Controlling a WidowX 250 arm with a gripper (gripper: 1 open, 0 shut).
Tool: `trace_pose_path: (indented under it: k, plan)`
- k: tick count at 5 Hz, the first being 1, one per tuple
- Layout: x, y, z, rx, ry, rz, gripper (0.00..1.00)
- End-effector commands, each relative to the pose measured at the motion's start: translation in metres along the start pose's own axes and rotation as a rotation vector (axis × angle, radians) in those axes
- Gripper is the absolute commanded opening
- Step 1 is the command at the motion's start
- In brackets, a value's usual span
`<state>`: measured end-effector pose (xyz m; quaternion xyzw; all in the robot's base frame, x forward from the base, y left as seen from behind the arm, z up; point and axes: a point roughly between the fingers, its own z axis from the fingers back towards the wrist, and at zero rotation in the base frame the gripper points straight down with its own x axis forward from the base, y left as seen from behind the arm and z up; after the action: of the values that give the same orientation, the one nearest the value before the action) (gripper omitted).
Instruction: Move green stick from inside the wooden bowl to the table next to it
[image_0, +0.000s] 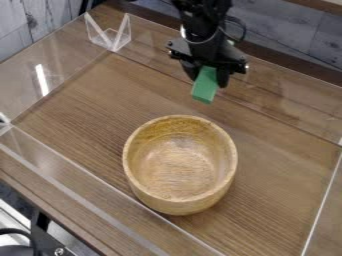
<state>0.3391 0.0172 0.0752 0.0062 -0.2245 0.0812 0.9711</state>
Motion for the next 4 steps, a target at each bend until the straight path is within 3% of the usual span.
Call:
trace_pose_path:
  k: [1,4]
  plan:
    - [0.023,0.011,0.009,0.014,-0.08,0.03,0.0]
    - [0.032,0.053,-0.009,0.082,-0.101,0.075,0.0]
